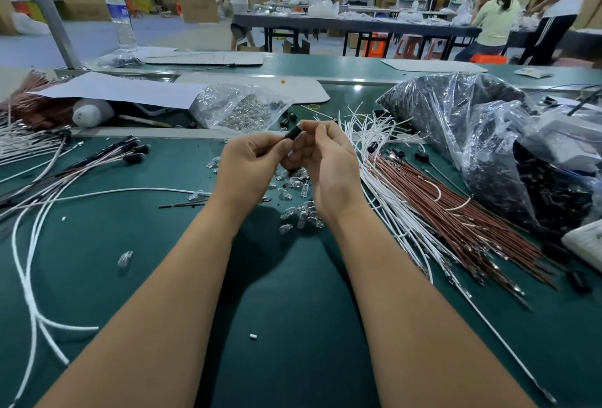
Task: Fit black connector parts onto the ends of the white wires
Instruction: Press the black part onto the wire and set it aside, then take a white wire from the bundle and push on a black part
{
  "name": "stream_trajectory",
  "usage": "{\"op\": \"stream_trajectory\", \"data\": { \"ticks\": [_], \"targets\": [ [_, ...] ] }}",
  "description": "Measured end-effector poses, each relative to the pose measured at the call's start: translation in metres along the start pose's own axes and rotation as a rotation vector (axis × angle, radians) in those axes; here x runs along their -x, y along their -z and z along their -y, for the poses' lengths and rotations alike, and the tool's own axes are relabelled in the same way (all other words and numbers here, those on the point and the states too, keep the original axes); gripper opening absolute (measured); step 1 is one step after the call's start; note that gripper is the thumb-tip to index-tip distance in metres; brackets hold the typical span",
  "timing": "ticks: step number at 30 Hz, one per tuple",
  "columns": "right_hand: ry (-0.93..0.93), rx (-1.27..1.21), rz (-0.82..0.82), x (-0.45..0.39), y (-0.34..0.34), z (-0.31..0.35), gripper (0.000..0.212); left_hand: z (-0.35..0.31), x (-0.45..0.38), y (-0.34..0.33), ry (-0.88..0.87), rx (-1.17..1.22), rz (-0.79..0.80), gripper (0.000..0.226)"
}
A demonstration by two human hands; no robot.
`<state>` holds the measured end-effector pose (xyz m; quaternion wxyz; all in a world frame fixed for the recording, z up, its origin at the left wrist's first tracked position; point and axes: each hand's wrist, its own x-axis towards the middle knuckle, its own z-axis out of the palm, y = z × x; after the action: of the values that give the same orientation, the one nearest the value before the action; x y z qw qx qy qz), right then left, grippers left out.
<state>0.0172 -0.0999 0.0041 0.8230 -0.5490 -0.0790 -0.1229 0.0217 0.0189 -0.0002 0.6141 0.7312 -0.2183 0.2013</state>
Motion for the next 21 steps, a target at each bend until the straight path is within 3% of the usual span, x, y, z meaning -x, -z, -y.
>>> {"op": "stream_trajectory", "data": {
  "ticks": [3, 6, 9, 13, 18, 21],
  "targets": [
    [-0.007, -0.003, 0.017, 0.002, -0.001, 0.003, 0.024, 0.001, -0.002, 0.004, -0.02, 0.012, 0.018, 0.022],
    [0.048, 0.167, 0.013, 0.003, -0.001, 0.003, 0.014, 0.004, -0.002, 0.006, -0.027, -0.034, 0.032, 0.024],
    [0.1, 0.259, -0.052, 0.003, 0.0, 0.002, 0.013, 0.006, -0.002, 0.004, -0.009, -0.097, 0.023, 0.017],
    [0.159, 0.207, -0.152, 0.002, 0.001, 0.002, 0.015, 0.005, -0.001, -0.004, -0.023, -0.157, -0.001, 0.019],
    [0.184, -0.032, -0.371, -0.002, 0.014, 0.011, 0.013, 0.013, -0.001, 0.013, -0.067, -0.557, -0.001, 0.015],
    [0.182, -0.01, -0.363, -0.003, 0.016, 0.01, 0.014, 0.008, -0.003, 0.026, -0.223, -0.753, -0.161, 0.015]
  ]
}}
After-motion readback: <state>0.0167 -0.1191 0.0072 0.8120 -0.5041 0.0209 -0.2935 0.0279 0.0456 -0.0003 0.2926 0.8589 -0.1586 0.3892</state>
